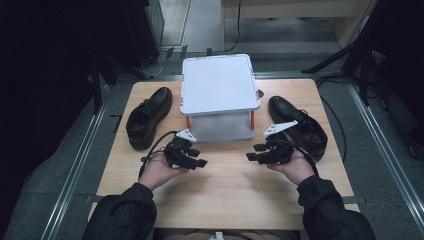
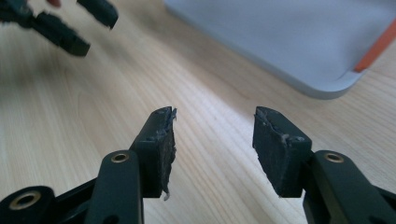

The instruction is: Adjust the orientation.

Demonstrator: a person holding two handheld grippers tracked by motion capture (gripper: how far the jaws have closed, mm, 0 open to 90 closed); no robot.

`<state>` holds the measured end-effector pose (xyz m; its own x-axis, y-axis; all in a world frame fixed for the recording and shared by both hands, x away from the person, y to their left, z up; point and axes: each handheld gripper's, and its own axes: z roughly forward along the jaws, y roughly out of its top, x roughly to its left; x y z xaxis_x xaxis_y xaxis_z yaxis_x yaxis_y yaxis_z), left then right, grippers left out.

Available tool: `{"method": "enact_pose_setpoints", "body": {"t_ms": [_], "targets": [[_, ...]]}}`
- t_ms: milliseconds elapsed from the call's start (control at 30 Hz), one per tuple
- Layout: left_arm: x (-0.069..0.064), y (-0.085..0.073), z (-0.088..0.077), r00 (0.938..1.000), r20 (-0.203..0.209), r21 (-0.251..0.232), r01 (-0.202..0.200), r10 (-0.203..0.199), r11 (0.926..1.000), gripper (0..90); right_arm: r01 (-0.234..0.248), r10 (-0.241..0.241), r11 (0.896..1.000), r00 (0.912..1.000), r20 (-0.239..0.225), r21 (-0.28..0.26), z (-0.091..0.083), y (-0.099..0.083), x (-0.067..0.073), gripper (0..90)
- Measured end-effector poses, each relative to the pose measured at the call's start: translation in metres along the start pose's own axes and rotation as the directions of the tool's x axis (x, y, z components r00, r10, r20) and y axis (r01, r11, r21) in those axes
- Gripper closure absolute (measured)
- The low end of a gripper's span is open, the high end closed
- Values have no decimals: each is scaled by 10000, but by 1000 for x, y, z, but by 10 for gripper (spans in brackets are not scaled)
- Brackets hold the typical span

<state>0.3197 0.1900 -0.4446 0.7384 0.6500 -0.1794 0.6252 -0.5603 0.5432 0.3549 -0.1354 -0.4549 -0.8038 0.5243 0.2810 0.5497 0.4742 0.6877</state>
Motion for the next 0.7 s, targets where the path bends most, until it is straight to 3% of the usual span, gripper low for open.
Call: {"method": "enact_pose_setpoints", "body": {"t_ms": [300,433,567,700], "targets": [[-1,-1,-1,9997,-251,-73,24,-26,10000,491,-85,81,9991,9999,100,422,3,-1,-3,495],[2,-2,-4,9992,-183,-84,356,-357,9993,486,94,-104,9990,9997,217,432,3,0,-3,481],[3,-5,-7,9986,-140,-184,509,-512,9985,494,-232,230,9991,9997,40,355,3,4,-6,477],[6,-10,-13,9975,-134,-295,697,-701,9971,491,-109,111,9989,9999,-48,462,5,8,-8,478]]}}
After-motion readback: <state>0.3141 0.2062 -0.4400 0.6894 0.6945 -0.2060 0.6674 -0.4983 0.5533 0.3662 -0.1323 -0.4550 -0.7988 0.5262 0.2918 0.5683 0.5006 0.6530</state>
